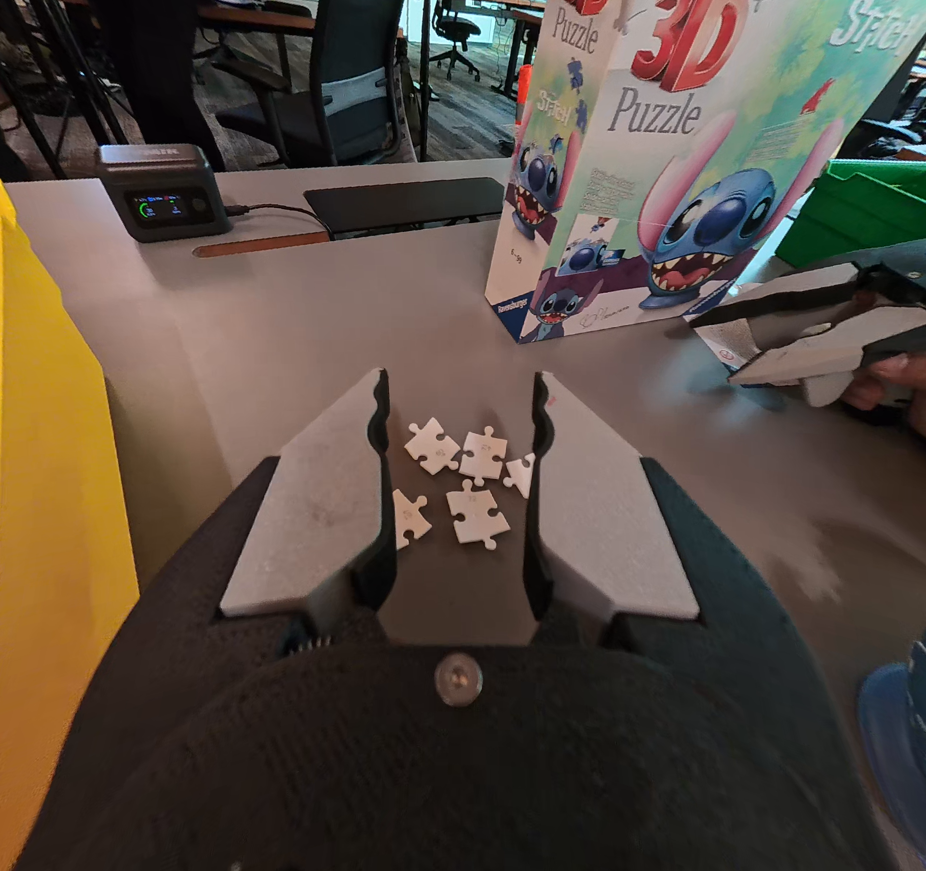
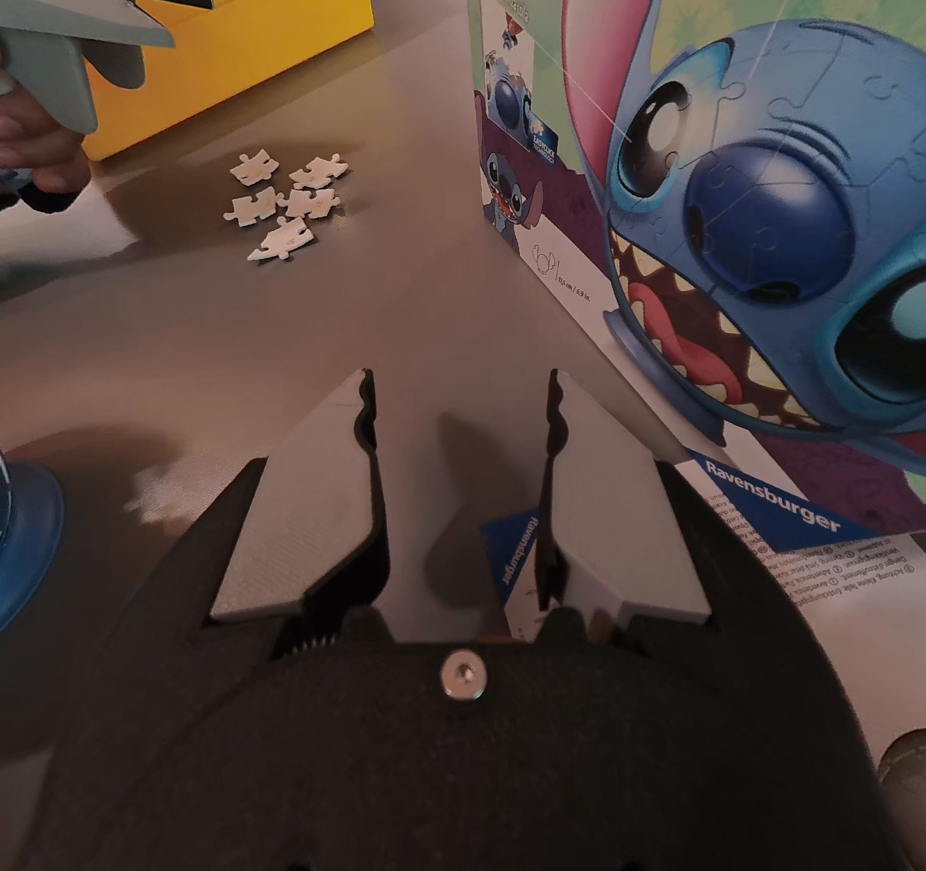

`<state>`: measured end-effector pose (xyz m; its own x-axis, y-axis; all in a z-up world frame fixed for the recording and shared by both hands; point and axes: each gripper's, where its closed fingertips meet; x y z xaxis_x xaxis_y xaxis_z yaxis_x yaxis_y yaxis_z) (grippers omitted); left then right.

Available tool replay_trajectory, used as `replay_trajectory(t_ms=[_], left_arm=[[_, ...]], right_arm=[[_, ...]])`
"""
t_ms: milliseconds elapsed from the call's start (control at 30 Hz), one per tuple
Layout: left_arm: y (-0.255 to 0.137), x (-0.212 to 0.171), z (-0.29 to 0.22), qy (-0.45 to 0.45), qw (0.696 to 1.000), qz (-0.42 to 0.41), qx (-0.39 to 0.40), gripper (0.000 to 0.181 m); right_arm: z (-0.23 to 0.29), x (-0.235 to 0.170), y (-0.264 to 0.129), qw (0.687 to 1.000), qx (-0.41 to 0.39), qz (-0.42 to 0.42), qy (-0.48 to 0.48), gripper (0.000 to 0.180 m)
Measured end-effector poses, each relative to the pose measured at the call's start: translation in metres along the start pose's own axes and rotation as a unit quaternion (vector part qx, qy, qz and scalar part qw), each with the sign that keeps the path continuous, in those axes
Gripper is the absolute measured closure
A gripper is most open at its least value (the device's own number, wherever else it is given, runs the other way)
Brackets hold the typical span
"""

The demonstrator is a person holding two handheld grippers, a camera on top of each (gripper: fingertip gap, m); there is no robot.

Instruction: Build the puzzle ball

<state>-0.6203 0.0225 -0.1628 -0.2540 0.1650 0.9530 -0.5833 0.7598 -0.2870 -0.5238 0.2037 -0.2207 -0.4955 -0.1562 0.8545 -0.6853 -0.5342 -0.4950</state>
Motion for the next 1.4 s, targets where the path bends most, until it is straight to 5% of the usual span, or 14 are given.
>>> replay_trajectory(t_ms=[1400], left_arm=[[0.006,-0.018,-0.029,0.025,0.998,0.037,-0.043,0.123]], right_arm=[[-0.001,0.006,-0.012,0.999,-0.03,-0.024,-0.012,0.118]])
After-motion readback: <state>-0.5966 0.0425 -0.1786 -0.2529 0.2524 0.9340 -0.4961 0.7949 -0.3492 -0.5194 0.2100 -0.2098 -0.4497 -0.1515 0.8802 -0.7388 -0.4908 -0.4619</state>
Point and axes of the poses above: each gripper's, where its closed fingertips meet, y out along the fingers, x out of its top, z = x × y across the jaws, and after that the axes turned 7 degrees about x, right-handed
